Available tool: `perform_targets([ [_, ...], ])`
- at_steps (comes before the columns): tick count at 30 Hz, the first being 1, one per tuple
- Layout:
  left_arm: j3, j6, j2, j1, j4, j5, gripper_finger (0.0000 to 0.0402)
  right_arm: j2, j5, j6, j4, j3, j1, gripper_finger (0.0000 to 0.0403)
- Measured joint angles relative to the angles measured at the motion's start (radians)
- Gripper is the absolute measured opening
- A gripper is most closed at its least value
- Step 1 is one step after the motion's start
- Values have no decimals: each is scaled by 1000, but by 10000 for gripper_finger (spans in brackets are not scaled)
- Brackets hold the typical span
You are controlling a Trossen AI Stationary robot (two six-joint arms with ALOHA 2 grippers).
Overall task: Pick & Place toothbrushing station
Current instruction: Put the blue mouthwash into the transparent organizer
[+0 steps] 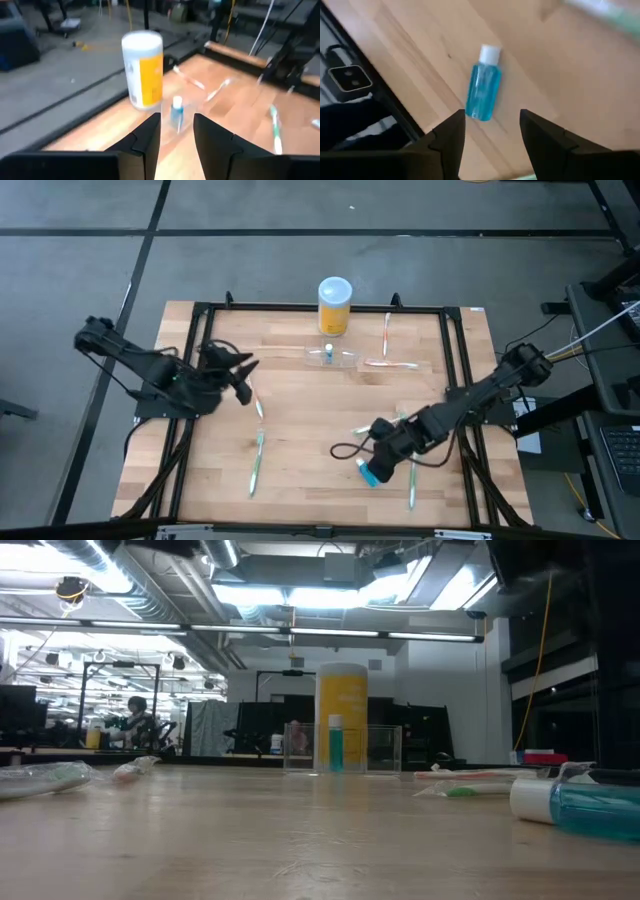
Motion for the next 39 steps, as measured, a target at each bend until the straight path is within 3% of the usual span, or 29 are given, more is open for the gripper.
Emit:
perform_targets([
  [4,0,-74,61,32,-25,92,104,0,33,124,213,-107,23,200],
  [6,0,-76,82,46,-25,126,104,5,80,137,233,-129,12,206],
  [9,0,-74,98,74,-25,155,104,34,125,82,239,-129,-19,220],
  [12,2,-63,99,94,-25,175,104,93,97,11,282,-128,-44,237],
  [22,53,5,98,100,-27,171,104,232,22,-55,402,-128,-52,258],
  [39,56,7,98,100,-80,167,104,255,45,-12,439,-125,-68,249],
])
